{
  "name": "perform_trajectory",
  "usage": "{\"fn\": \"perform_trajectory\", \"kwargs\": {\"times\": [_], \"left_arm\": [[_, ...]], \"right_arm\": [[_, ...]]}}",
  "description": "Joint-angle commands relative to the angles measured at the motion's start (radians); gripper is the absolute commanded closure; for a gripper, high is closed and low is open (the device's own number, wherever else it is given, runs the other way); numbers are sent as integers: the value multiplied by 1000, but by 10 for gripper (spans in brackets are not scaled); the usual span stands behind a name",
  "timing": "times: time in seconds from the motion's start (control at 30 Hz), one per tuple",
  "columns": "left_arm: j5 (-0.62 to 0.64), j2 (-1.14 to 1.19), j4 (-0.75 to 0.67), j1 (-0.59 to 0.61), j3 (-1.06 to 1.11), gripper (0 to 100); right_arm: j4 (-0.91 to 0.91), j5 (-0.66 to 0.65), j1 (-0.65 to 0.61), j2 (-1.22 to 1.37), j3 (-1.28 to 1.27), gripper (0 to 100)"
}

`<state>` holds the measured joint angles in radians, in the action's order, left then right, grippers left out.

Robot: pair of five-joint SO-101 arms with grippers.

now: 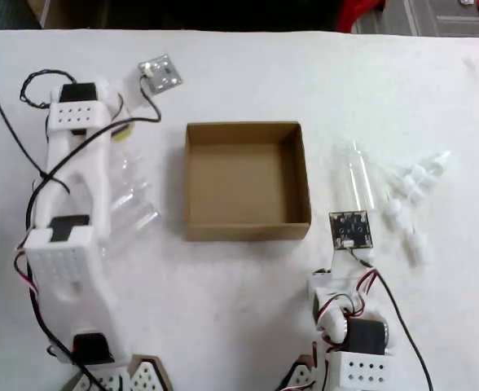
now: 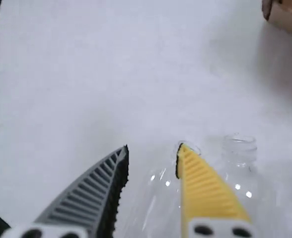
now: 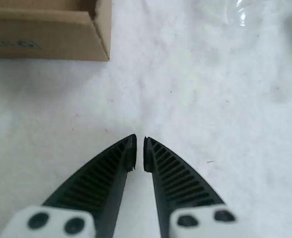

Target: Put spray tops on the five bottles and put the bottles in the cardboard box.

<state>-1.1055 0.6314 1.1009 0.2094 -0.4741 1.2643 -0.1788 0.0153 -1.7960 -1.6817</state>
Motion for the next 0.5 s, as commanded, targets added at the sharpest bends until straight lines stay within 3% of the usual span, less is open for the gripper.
{"fn": "perform_trajectory", "kwargs": {"times": [0.0, 0.13, 0.47], "left_arm": [[-58, 27, 41, 28, -117, 845], [-123, 85, 157, 30, -236, 845], [-129, 275, 328, 21, -523, 843]], "right_arm": [[5, 5, 8, -5, -9, 982], [5, 5, 8, -5, -9, 982], [5, 5, 8, -5, -9, 982]]}}
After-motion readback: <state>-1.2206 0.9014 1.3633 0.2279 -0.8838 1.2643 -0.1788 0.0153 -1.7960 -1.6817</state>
